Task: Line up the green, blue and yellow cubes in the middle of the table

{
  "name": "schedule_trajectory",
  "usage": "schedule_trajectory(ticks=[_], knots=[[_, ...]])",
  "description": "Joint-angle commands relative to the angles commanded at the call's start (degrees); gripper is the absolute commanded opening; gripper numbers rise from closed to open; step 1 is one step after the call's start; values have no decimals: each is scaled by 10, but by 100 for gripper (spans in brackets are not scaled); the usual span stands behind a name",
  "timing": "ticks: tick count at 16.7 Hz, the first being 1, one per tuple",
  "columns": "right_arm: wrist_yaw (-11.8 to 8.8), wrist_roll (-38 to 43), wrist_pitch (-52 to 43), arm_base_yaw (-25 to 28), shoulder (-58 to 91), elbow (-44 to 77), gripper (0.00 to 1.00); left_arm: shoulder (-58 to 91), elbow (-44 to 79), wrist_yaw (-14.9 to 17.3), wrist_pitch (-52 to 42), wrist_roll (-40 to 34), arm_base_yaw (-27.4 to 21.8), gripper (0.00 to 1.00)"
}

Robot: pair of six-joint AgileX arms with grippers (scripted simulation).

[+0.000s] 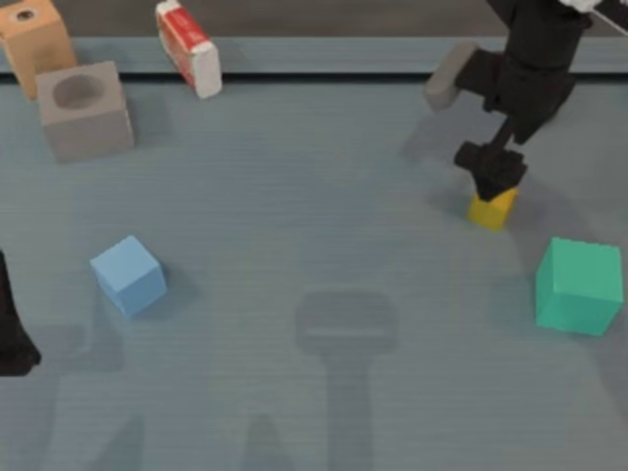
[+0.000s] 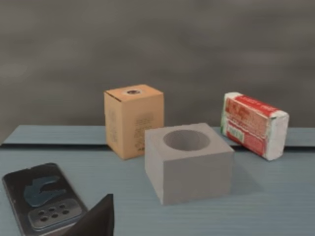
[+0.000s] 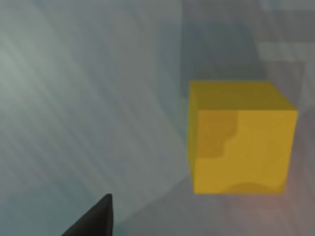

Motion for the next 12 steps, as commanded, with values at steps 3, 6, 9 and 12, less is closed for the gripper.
schedule_trajectory(ticks=[3, 6, 9, 12], knots=[[0, -1, 40, 2, 6, -37, 100, 0, 0, 0, 0, 0, 0, 100], [0, 0, 117, 3, 17, -95, 100, 0, 0, 0, 0, 0, 0, 100], [0, 1, 171, 4, 28, -142, 100, 0, 0, 0, 0, 0, 0, 100], [0, 1, 179, 4, 30, -149, 100, 0, 0, 0, 0, 0, 0, 100]])
